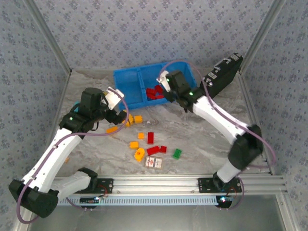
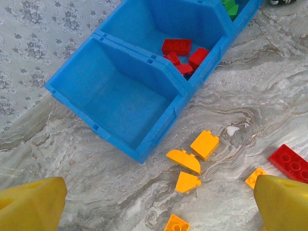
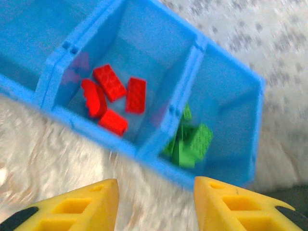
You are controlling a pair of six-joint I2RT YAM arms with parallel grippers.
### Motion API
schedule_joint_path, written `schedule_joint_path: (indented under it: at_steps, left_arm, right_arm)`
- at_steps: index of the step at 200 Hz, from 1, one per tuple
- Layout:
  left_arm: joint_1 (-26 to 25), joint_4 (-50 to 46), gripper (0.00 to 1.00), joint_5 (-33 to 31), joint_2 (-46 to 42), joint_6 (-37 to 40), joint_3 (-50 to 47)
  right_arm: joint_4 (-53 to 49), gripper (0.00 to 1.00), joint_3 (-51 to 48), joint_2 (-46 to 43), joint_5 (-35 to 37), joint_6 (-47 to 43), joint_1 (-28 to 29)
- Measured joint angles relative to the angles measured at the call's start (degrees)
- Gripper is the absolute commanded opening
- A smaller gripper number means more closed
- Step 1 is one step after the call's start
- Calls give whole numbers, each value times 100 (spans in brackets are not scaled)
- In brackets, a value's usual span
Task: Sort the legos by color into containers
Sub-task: Place the lego in the container, then pick up the lego from the bottom-center of the table.
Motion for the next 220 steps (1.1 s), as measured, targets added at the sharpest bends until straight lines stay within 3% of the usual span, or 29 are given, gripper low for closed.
schedule_joint_path:
  at_steps: [30, 72, 119, 144, 163, 220]
  left_arm:
    - [2, 125, 100, 22, 2, -87, 0]
    - [2, 232, 100, 105, 0, -256, 0]
    - [2, 264, 100, 323, -378, -319, -2]
    - [0, 337, 100, 372, -577, -365, -26]
    - [0, 367, 100, 415, -651, -409, -83]
    - [0, 382, 100, 546, -1036, -501, -319]
  right_arm:
    - [-1019, 43, -911, -1327, 466, 1971, 407]
    - [-1744, 42, -2691, -2723, 372, 5230, 503]
    - [-1904, 45, -4308, -3635, 39, 8188, 1539]
    - [-1945, 47, -4402, -3748, 37, 9097, 1961]
    - [-1912, 57, -4417, -3687, 59, 9628, 2286]
    - [-1421, 61, -4695, -3156, 63, 10378, 2785]
